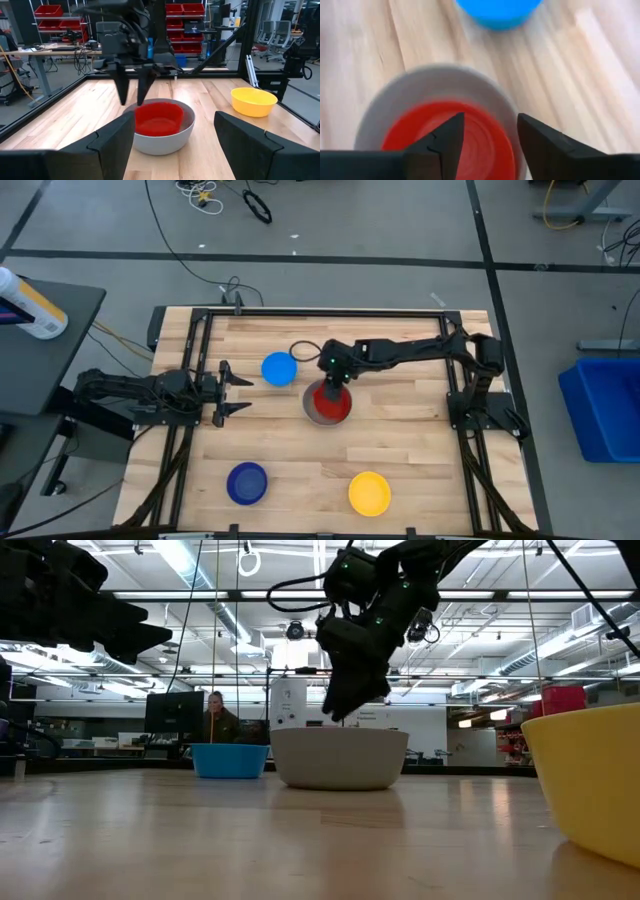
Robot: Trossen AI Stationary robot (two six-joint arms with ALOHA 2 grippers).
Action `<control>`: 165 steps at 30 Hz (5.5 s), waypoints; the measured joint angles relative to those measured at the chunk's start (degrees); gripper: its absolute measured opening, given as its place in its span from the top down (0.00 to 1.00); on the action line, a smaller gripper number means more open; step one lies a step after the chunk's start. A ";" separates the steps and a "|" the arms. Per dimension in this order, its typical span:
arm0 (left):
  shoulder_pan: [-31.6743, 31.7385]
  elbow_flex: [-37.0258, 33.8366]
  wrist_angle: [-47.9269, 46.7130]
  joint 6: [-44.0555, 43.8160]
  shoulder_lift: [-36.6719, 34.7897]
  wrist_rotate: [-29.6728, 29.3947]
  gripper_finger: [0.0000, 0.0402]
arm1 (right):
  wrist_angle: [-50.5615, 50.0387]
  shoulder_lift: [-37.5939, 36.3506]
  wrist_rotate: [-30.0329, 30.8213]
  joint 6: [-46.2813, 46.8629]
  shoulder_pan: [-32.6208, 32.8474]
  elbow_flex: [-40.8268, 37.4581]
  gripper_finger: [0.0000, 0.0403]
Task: Nest bowls inside each other
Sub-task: Stack the blue bowl on top of the red bowl
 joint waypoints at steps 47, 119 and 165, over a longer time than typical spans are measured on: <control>0.00 -0.02 1.60 1.92 6.38 -3.31 0.31 | -8.18 33.75 2.58 -20.53 1.79 41.19 0.73; 0.00 0.00 0.57 1.00 6.38 -2.65 0.31 | -41.07 23.46 13.93 5.58 18.47 41.19 1.00; 0.00 0.00 0.55 -0.39 6.49 -3.57 0.31 | 13.08 -2.60 14.32 9.84 15.11 -14.52 0.83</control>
